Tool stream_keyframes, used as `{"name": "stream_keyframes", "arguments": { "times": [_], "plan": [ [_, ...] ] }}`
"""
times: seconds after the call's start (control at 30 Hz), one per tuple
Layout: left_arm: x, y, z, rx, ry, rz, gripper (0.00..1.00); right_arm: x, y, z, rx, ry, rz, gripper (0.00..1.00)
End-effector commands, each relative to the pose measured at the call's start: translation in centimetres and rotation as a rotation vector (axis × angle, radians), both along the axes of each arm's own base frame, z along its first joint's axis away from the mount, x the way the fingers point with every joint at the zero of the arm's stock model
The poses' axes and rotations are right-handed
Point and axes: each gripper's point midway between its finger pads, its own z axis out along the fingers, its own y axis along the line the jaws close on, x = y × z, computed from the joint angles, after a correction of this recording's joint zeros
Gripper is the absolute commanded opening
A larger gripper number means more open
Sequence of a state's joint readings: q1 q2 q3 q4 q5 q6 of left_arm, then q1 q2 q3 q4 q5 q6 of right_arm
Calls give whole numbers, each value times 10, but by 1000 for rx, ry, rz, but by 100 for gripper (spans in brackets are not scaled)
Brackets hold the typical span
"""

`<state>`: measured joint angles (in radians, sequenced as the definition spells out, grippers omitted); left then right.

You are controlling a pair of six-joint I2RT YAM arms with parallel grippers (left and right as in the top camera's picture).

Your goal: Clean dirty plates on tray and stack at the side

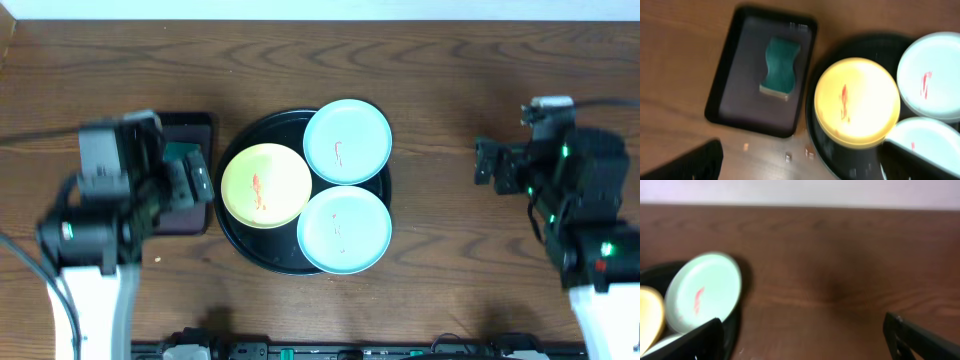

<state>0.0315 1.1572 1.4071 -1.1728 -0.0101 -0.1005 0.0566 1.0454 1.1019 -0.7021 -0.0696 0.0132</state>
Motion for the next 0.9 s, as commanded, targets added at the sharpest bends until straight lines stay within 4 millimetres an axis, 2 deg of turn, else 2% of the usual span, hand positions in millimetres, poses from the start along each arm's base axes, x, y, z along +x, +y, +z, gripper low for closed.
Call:
{"name": "stream_keyframes", "arguments": {
  "times": [0.0, 0.13, 0.23, 0.33, 0.4, 0.47, 0.6, 0.73, 0.8, 0.87],
  "plan": [
    [17, -1, 10, -5, 41, -9, 100, 11, 20, 10, 58, 37, 87, 99],
    [34, 2, -6, 11, 91, 1, 100, 23, 26, 0, 96, 76, 97, 99],
    [51, 4, -17, 13, 103, 4, 100, 20, 58, 2, 197, 86, 264, 98],
    [59, 4, -32, 13, 149, 5, 100, 22, 84, 1, 293, 102, 368, 85],
    [64, 4, -42, 13, 178, 4, 100, 28, 94, -8, 333, 145, 342, 80],
    [67, 8, -48, 31, 197, 14, 100, 32, 108, -20, 367, 197, 320, 67],
    [67, 22, -46, 104, 194, 52, 100, 36, 147, -42, 419, 320, 318, 55],
    [63, 25, -40, 121, 185, 60, 100, 37, 187, -62, 423, 448, 334, 42],
    [63, 25, -39, 122, 179, 61, 100, 38, 202, -74, 393, 500, 323, 42],
    [64, 28, -38, 136, 172, 69, 100, 39, 216, -88, 347, 532, 310, 49]
  ]
}}
